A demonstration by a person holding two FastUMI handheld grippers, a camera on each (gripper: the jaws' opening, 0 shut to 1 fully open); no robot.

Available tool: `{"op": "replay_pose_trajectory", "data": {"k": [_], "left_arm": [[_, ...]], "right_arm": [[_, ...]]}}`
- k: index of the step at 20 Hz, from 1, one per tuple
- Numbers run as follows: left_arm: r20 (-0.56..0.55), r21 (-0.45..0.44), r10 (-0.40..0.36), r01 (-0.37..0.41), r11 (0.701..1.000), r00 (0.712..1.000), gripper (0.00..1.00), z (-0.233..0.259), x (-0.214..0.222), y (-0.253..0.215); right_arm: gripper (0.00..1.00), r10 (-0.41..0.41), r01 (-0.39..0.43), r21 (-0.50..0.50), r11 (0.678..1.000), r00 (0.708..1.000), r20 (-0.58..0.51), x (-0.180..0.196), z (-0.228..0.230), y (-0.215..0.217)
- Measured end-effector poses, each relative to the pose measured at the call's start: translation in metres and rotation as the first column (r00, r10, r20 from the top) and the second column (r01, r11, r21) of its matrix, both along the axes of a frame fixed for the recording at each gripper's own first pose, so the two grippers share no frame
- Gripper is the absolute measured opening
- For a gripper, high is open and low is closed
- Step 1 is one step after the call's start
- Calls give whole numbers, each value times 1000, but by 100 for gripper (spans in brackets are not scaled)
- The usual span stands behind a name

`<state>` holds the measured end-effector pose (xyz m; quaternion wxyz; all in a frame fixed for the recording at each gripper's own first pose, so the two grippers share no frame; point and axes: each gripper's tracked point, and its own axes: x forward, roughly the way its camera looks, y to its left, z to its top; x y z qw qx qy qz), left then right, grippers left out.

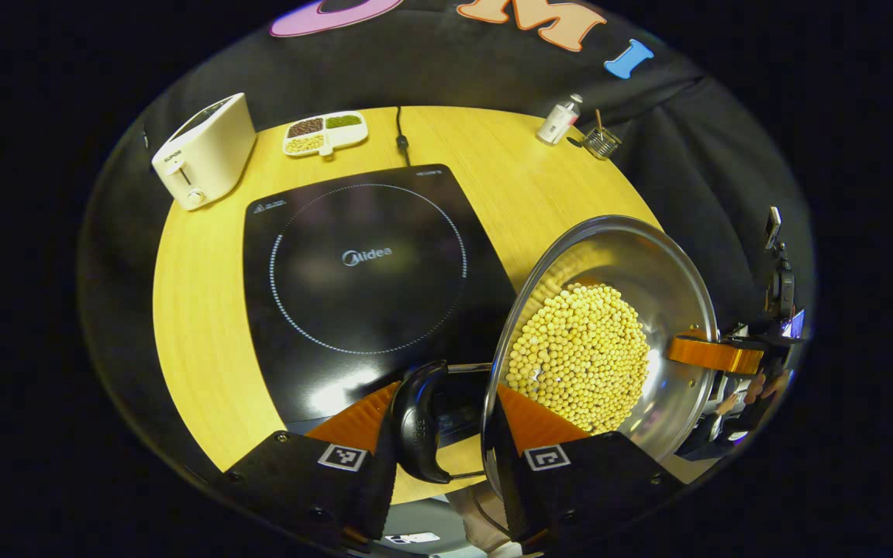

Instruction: First push the handle of the pot to place it horizontally, then grasp the pot with both hands and set it on the induction cooktop.

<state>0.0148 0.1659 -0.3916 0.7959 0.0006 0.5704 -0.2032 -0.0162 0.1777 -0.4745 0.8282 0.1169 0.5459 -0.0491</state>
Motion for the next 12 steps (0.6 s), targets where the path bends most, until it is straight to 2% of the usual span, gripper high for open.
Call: {"op": "replay_pose_trajectory", "data": {"k": [10, 11, 12], "left_arm": [[60, 32, 192, -194, 981, 980, 59, 79, 6, 92], [67, 36, 206, -209, 977, 976, 59, 92, 7, 102], [77, 43, 215, -219, 975, 974, 59, 104, 9, 109]], "right_arm": [[48, 173, -173, 2, 985, 985, 17, 89, -9, 70], [53, 180, -180, 3, 984, 984, 17, 101, -11, 77], [53, 184, -184, 5, 983, 983, 14, 111, -13, 84]]}}
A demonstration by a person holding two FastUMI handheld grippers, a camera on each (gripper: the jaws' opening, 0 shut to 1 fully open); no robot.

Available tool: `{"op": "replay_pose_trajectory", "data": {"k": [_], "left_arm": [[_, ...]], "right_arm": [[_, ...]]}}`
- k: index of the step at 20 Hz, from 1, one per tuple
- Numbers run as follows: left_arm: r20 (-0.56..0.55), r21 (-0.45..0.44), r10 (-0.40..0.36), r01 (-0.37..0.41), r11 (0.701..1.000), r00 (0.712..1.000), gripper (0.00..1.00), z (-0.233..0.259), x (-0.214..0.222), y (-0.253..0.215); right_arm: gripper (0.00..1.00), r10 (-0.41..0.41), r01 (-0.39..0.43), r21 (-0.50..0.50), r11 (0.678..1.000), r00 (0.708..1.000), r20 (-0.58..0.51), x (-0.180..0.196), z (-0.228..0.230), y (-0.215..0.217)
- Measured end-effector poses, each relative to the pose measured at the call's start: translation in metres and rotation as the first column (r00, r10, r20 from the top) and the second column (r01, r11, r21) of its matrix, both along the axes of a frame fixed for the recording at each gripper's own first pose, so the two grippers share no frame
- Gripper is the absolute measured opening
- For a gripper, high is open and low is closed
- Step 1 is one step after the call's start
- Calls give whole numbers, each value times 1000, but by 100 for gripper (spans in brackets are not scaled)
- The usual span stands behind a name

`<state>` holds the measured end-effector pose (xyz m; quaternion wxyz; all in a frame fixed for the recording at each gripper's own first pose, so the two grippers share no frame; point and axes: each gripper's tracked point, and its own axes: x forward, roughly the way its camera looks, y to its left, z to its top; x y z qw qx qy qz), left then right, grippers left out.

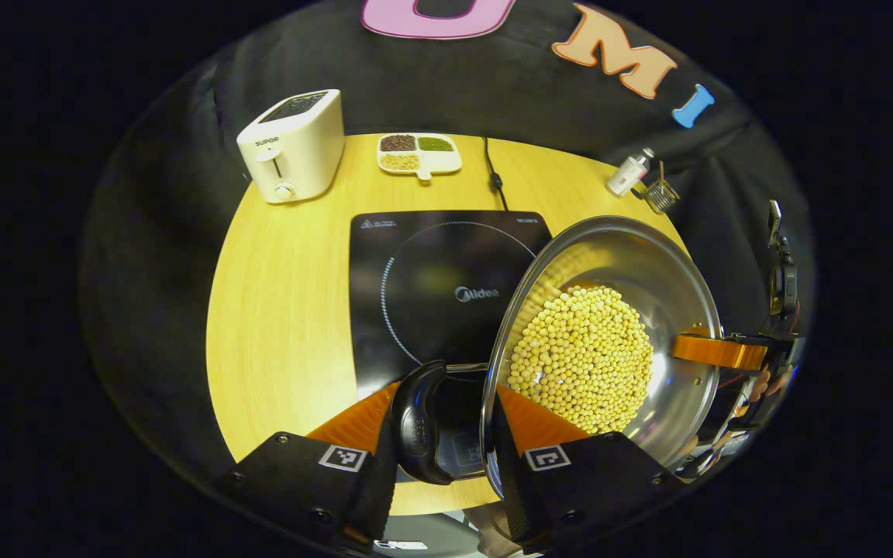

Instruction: First push the handle of the pot to place it horizontally, then grasp the pot with both hands and set it on the induction cooktop.

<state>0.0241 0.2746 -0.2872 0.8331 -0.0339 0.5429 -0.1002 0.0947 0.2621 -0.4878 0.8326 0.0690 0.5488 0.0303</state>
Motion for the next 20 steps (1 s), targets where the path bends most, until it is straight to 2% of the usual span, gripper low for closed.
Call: {"op": "replay_pose_trajectory", "data": {"k": [9, 20], "left_arm": [[59, 80, 31, -36, 996, 998, 60, 67, 0, 28], [27, 81, 55, -57, 995, 998, 59, 73, -1, 23]], "right_arm": [[54, 35, -34, 48, 998, 999, -18, 65, -39, 58], [53, 27, -26, 21, 999, 998, -51, 90, -68, 67]]}}
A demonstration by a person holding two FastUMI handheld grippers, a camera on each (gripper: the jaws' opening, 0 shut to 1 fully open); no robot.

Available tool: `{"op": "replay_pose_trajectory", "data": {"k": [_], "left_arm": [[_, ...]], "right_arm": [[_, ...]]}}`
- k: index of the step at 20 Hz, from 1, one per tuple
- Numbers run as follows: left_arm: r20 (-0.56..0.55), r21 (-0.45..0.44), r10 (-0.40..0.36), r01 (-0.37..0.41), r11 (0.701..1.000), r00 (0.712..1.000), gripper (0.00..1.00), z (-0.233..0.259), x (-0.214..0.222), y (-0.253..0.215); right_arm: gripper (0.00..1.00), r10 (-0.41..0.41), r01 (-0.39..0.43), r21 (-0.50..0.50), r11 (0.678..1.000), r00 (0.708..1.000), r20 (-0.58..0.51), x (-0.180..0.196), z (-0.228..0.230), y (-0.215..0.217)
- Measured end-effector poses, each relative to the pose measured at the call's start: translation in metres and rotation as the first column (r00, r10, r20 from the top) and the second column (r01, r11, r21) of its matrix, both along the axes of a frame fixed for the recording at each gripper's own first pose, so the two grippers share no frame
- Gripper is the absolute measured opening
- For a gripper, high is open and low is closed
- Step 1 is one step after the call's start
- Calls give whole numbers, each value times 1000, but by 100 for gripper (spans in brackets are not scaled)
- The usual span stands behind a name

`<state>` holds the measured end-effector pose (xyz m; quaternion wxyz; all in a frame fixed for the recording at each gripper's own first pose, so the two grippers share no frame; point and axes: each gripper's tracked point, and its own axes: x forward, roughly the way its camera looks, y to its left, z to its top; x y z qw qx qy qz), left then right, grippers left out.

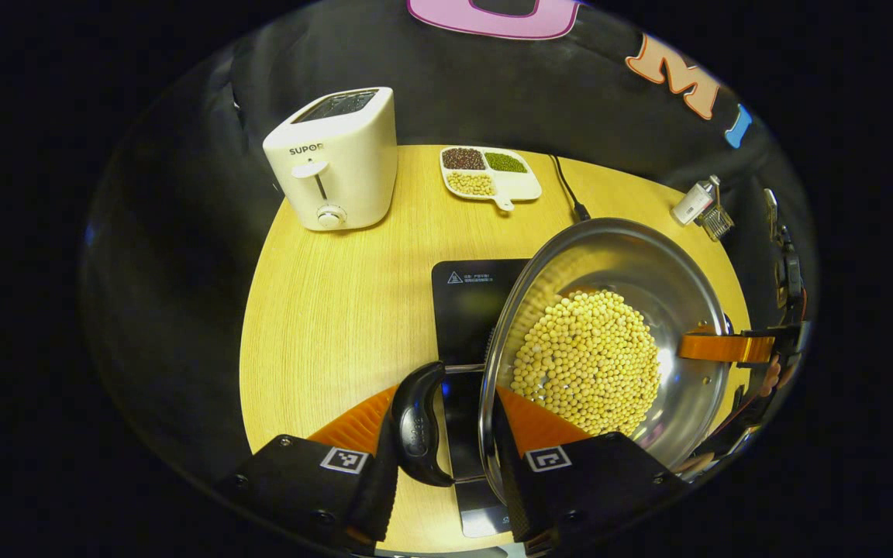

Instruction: First push the handle of the pot to place it horizontally, then grasp the pot with both hands and set it on the induction cooktop.

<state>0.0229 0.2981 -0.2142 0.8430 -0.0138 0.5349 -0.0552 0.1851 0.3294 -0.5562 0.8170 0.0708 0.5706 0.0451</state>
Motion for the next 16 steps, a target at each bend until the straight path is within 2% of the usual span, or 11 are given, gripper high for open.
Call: {"op": "replay_pose_trajectory", "data": {"k": [3, 4, 5, 6, 9, 11, 12, 16], "left_arm": [[10, 14, -16, 16, 1000, 1000, 59, 4, 4, -1], [9, 14, -16, 16, 1000, 1000, 60, 3, 4, -1], [9, 13, -15, 15, 1000, 1000, 60, 4, 4, -1], [10, 10, -11, 11, 1000, 1000, 60, 2, 3, -2], [13, -4, 12, -11, 1000, 1000, 62, 0, 0, -1], [19, 1, 8, -8, 1000, 1000, 63, -3, -2, 2], [15, 6, 4, -4, 1000, 1000, 63, -1, -5, 3], [14, 9, 9, -9, 1000, 1000, 66, 5, -1, 8]], "right_arm": [[53, -5, 5, 6, 1000, 1000, -4, 3, -3, 0], [50, -8, 8, 7, 1000, 1000, -5, 5, -4, 0], [53, -4, 4, 5, 1000, 1000, -3, 6, -3, 0], [47, 2, -2, 3, 1000, 1000, -3, 6, -4, 0], [47, 8, -8, 1, 1000, 1000, 2, 8, -3, 2], [47, 20, -20, -1, 1000, 1000, 9, 8, -4, 2], [51, 20, -20, -1, 1000, 1000, 8, 8, -4, 2], [51, 16, -16, -2, 1000, 1000, 4, 7, -3, 2]]}}
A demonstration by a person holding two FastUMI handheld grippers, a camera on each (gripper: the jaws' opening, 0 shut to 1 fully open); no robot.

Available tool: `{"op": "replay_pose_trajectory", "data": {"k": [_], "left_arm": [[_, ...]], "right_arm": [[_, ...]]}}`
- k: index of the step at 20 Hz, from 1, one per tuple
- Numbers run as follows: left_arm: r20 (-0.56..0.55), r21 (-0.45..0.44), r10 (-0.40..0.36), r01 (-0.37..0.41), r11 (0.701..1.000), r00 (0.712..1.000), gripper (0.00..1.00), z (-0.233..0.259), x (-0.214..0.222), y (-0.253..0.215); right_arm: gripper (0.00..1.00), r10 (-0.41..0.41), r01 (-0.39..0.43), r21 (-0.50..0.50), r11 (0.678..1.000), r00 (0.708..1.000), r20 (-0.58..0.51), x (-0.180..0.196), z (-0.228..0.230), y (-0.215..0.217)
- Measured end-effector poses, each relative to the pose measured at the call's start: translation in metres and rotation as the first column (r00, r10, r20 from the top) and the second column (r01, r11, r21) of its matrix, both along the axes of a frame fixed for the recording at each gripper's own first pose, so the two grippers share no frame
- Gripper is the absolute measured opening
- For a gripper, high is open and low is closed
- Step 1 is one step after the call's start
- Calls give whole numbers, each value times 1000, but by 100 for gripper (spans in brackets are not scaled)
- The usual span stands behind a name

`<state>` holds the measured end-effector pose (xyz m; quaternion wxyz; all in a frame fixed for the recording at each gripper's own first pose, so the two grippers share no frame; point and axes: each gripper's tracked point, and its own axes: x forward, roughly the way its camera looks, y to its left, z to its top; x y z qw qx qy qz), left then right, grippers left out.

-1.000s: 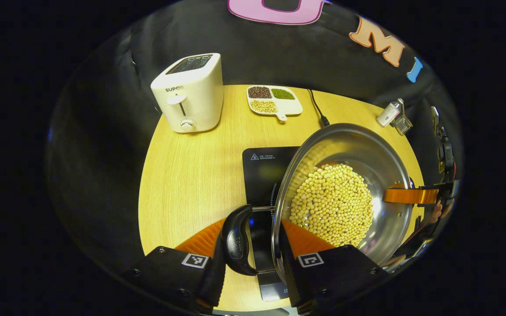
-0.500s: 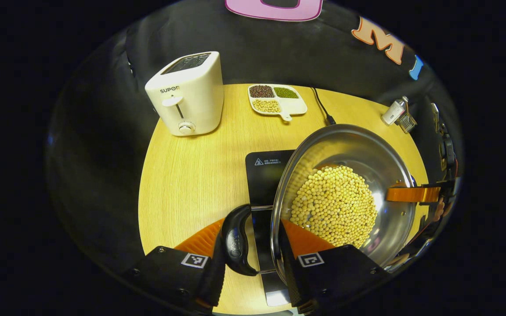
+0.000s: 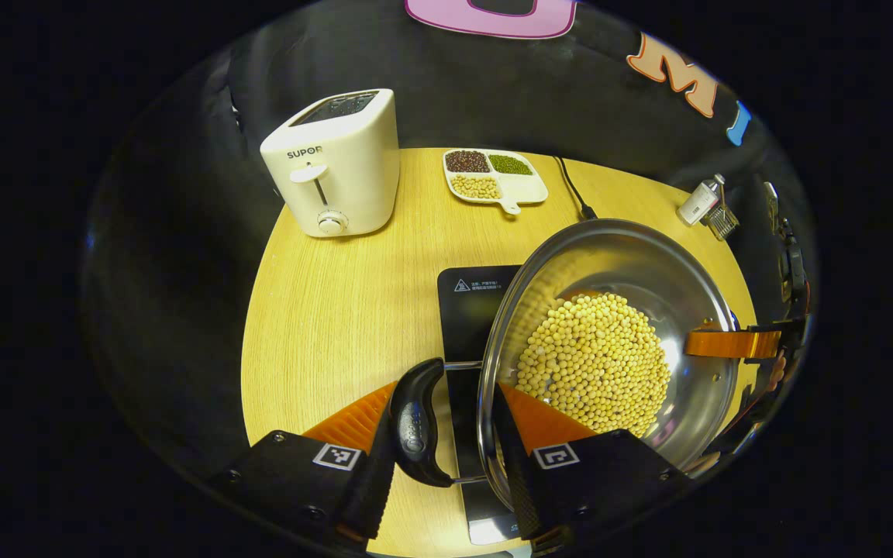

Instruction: First push the handle of the pot to place it horizontally, then grasp the pot with both hands and set it on the induction cooktop.

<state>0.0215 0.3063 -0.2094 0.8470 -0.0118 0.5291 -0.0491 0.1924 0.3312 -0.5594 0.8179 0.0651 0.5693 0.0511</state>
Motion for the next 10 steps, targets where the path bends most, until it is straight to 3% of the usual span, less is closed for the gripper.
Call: {"op": "replay_pose_trajectory", "data": {"k": [1, 2, 3, 8, 10], "left_arm": [[0, 0, -1, 1, 1000, 1000, 66, 2, 0, 0], [0, -1, -2, 2, 1000, 1000, 67, 4, 1, 1], [-1, 1, 0, 0, 1000, 1000, 67, 3, 0, -1], [39, 60, 42, -44, 997, 998, 71, 2, -1, 6], [125, 115, 50, -65, 991, 991, 89, 14, 11, 17]], "right_arm": [[56, -1, 1, 0, 1000, 1000, -1, -1, 0, 0], [51, -1, 1, -1, 1000, 1000, -2, -1, 0, 0], [56, -2, 2, -1, 1000, 1000, -4, -1, 0, 0], [55, -10, 10, -5, 1000, 1000, -12, -5, 0, 0], [61, -11, 11, 11, 1000, 1000, 2, -4, 4, -1]]}}
